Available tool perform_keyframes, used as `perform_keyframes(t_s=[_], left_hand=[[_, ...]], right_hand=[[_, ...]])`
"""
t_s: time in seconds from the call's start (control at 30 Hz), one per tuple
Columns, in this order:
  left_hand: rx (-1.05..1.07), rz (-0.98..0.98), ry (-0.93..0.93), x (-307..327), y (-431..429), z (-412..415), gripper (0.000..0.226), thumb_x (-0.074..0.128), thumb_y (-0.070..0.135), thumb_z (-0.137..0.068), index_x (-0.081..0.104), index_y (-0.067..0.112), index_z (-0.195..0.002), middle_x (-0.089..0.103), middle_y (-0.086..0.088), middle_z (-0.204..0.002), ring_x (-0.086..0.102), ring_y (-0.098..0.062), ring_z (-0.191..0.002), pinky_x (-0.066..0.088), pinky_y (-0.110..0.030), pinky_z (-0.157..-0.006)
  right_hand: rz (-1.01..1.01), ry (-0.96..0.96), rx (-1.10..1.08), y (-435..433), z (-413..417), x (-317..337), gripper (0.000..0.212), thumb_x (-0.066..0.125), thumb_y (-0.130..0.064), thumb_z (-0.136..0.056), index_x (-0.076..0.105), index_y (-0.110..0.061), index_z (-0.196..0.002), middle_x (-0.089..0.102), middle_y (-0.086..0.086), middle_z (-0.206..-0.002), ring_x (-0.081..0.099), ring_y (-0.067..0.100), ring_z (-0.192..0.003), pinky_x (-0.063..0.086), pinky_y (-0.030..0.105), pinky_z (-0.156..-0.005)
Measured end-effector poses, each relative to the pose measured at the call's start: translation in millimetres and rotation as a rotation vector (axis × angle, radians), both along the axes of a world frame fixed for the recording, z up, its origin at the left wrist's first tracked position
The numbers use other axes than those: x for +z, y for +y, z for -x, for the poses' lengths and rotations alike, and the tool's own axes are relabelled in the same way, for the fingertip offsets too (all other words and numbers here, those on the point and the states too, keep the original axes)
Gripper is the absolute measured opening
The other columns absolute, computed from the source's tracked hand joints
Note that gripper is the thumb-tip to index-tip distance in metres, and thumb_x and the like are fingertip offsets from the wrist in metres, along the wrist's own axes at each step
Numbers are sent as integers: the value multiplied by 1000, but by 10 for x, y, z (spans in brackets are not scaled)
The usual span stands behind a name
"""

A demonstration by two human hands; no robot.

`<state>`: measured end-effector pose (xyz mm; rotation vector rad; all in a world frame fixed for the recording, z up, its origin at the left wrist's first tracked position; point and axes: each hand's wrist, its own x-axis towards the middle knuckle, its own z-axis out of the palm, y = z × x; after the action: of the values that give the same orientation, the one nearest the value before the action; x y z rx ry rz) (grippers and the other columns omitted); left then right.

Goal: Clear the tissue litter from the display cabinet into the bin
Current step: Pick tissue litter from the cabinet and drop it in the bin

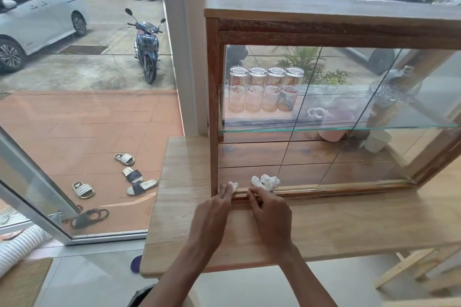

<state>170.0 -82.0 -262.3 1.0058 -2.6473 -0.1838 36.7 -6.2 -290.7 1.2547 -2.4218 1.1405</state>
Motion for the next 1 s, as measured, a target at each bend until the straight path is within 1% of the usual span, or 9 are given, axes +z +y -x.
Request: perform_keyframes(t_s=[0.1, 0.2, 0.3, 0.4, 0.5, 0.63, 0.8, 0.9, 1.0], left_hand=[[-15, 37, 53, -13, -33, -19, 70, 56, -10, -85, 40, 18, -147, 48, 3, -147, 71, -19, -99, 59, -31, -72], [-53, 61, 94, -26, -63, -31, 67, 69, -11, -74, 57, 16, -134, 65, -1, -127, 74, -21, -72, 58, -32, -51], [-67, 97, 129, -12, -79, -42, 66, 72, -13, -67, 63, 14, -126, 73, -1, -112, 69, -25, -56, 50, -31, -38], [-61, 150, 162, -18, -74, -64, 67, 75, -13, -64, 66, 16, -124, 75, 4, -106, 66, -21, -48, 42, -26, -34], [-84, 174, 224, -51, -39, -103, 56, 74, -7, -74, 66, 17, -124, 75, 4, -107, 67, -19, -51, 42, -26, -33], [-72, 178, 309, -42, 23, -167, 41, 72, 8, -85, 66, 18, -124, 74, 6, -111, 71, -18, -63, 51, -29, -37], [-17, 200, 388, -50, 142, -346, 35, 66, 12, -88, 63, 21, -122, 74, 6, -110, 72, -19, -66, 54, -32, -41], [74, 266, 402, -65, 264, -487, 36, 72, 11, -86, 65, 19, -121, 74, 7, -110, 72, -18, -65, 54, -32, -41], [172, 295, 405, -58, 462, -689, 27, 64, 20, -92, 69, 20, -119, 73, 9, -112, 74, -14, -71, 56, -30, -45]], right_hand=[[-3, 27, -13, -3, -3, -2, 5, 78, -30, -86, 77, -29, -91, 74, -8, -71, 69, 14, -64, 35, 20, -53], [19, 51, -1, 4, 4, -5, 6, 79, -27, -86, 77, -26, -91, 73, -7, -71, 69, 15, -62, 36, 20, -52], [49, 48, 6, 18, 1, -4, 7, 80, -24, -85, 77, -25, -91, 74, -6, -71, 69, 15, -61, 36, 19, -53], [73, 46, 20, 25, 16, -22, 8, 81, -23, -85, 77, -23, -92, 73, -5, -71, 68, 14, -60, 35, 17, -55], [130, 37, 63, 43, 16, -12, 9, 80, -20, -86, 76, -20, -94, 73, -6, -75, 67, 13, -61, 41, 17, -54], [227, 36, 133, 68, 0, 25, 7, 75, -19, -90, 72, -15, -96, 69, -4, -95, 65, 12, -64, 54, 29, -54], [303, 27, 219, 119, -28, 28, 7, 75, -16, -89, 73, -10, -92, 72, 0, -108, 64, 7, -66, 53, 22, -59], [331, 19, 295, 168, -66, 23, 8, 79, -7, -85, 73, -9, -90, 75, -1, -89, 64, 9, -58, 53, 26, -54], [342, -3, 354, 186, -178, 47, 10, 80, -4, -82, 73, -11, -84, 69, -4, -69, 60, 9, -51, 51, 30, -51]])
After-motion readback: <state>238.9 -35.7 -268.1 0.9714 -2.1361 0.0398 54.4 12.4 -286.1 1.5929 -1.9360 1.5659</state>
